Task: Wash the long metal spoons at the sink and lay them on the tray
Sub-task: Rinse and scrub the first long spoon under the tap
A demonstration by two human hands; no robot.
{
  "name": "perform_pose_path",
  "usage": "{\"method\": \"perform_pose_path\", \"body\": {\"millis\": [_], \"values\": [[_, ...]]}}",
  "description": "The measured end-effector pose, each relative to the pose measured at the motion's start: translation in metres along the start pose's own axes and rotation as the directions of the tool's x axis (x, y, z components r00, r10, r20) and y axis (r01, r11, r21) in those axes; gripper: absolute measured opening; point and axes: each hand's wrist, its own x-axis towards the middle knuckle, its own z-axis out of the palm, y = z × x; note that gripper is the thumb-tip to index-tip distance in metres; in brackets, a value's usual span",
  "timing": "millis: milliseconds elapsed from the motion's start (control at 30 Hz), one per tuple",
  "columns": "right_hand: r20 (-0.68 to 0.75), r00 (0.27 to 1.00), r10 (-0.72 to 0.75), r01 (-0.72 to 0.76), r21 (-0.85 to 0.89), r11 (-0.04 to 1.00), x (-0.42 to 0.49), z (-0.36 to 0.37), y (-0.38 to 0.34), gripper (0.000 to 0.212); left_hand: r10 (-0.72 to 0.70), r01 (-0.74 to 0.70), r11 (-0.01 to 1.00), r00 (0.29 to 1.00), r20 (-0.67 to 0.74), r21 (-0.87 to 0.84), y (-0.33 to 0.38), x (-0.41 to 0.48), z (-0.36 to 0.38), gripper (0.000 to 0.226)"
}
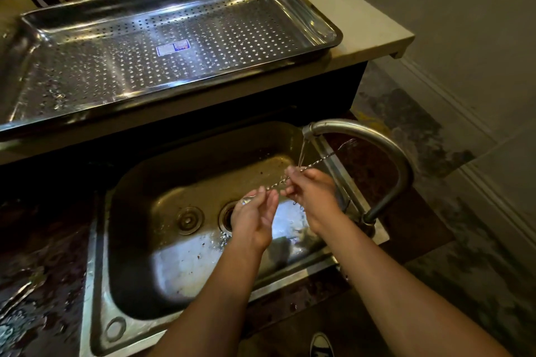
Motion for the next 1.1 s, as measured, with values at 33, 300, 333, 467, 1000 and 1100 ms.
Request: {"method": "perform_pose_path", "body": {"millis": [33,300,333,467,1000,1100], "values": [[-0.030,0.999,-0.020,0.019,-0.033,0.999,0.000,-0.002,-0.002,0.011,-0.014,0.014,1.000,1.000,0.005,-0.023,-0.005,0.002,0.004,0.026],[-0.177,0.972,-0.156,0.147,-0.062,0.987,-0.002,-0.019,-0.023,0.011,0.034,-0.029,0.995,0.998,-0.054,0.094,-0.016,0.021,0.007,0.016],[-0.170,0.973,-0.159,0.148,-0.078,0.986,-0.004,-0.018,-0.023,0.010,0.053,-0.045,0.992,0.997,-0.059,0.119,-0.017,0.023,0.006,0.018],[-0.139,0.979,-0.151,0.135,-0.118,0.984,-0.003,-0.014,-0.026,0.015,0.012,-0.013,0.983,1.000,0.007,0.185,-0.023,0.024,-0.006,0.019],[-0.047,0.970,-0.238,0.220,-0.251,0.943,0.015,-0.013,-0.049,0.021,0.085,-0.243,0.741,0.959,0.271,0.626,-0.024,0.021,0.044,0.013],[-0.015,0.983,-0.184,0.173,-0.275,0.946,0.015,-0.007,-0.041,0.021,0.123,-0.299,0.723,0.943,0.310,0.622,-0.020,0.015,0.036,0.023]]}}
